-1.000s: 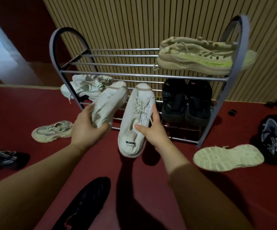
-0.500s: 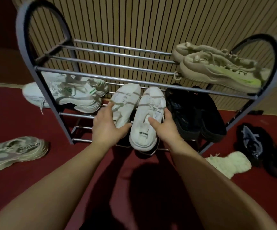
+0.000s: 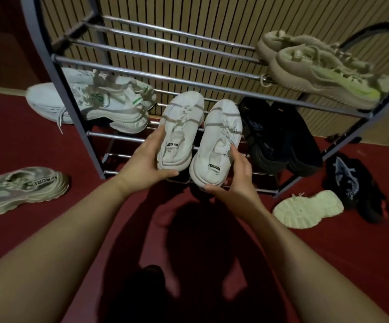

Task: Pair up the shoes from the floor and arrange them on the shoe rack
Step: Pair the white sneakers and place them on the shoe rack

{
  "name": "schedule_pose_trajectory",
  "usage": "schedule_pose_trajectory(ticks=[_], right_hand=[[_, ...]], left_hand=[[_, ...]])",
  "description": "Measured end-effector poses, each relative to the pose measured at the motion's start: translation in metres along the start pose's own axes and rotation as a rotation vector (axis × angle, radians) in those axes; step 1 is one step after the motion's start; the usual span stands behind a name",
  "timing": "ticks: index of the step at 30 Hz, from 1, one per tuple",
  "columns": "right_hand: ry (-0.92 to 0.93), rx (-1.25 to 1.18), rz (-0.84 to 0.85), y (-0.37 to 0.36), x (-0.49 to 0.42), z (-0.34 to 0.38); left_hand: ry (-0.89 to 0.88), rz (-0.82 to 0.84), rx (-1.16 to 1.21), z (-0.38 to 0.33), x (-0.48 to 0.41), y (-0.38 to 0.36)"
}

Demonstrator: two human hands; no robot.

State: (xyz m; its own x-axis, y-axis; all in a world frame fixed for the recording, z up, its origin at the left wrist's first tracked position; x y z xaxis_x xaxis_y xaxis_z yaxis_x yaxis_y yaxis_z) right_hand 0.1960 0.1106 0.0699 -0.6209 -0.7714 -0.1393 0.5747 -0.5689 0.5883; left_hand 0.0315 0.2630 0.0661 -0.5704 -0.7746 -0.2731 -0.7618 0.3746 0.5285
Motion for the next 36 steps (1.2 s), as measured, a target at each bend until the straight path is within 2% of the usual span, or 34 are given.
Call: schedule_pose_trajectory(ticks=[4,10,14,19,26,36], right_hand=[[-0.002,-0.073,0.007,0.001,-0.005,-0.005],[0.013,-0.166,0.019,0.016,-0.023,-0.013],[0.125,0.105,-0.021,0.019,-0.027,-0.009],[0.239,0.363,-0.178,0.015,-0.019,0.001],[0.368,0.435,-0.149,0.011,-0.029,0.011],[0.357,0.38,-0.176,0.009,-0.039,0.006]], left_hand=[[0.015,0.032,-0.039,-0.002,0.005,-0.004],[0.014,-0.05,-0.085,-0.007,0.003,-0.019],[0.003,-0.096,-0.096,-0.006,-0.003,-0.025],[0.036,-0.1,-0.085,-0.001,-0.01,-0.027],[-0.01,-0.112,-0.145,-0.01,-0.017,-0.024],[0.02,-0.145,-0.161,-0.005,-0.023,-0.031]])
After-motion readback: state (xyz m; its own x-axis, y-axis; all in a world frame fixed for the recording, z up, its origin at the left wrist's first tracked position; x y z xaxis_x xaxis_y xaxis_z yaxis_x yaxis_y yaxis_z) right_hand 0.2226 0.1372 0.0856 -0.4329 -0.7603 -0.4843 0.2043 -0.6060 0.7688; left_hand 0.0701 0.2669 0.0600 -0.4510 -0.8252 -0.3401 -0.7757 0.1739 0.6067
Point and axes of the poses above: each hand's wrist, its own x-axis away from the middle knuckle, its own y-axis out of the back of the hand, z = x × y, the point moved 4 cm from there along -x, towards the middle knuckle, and after that the axes turned 13 degrees about -z, right-handed, at the moved point
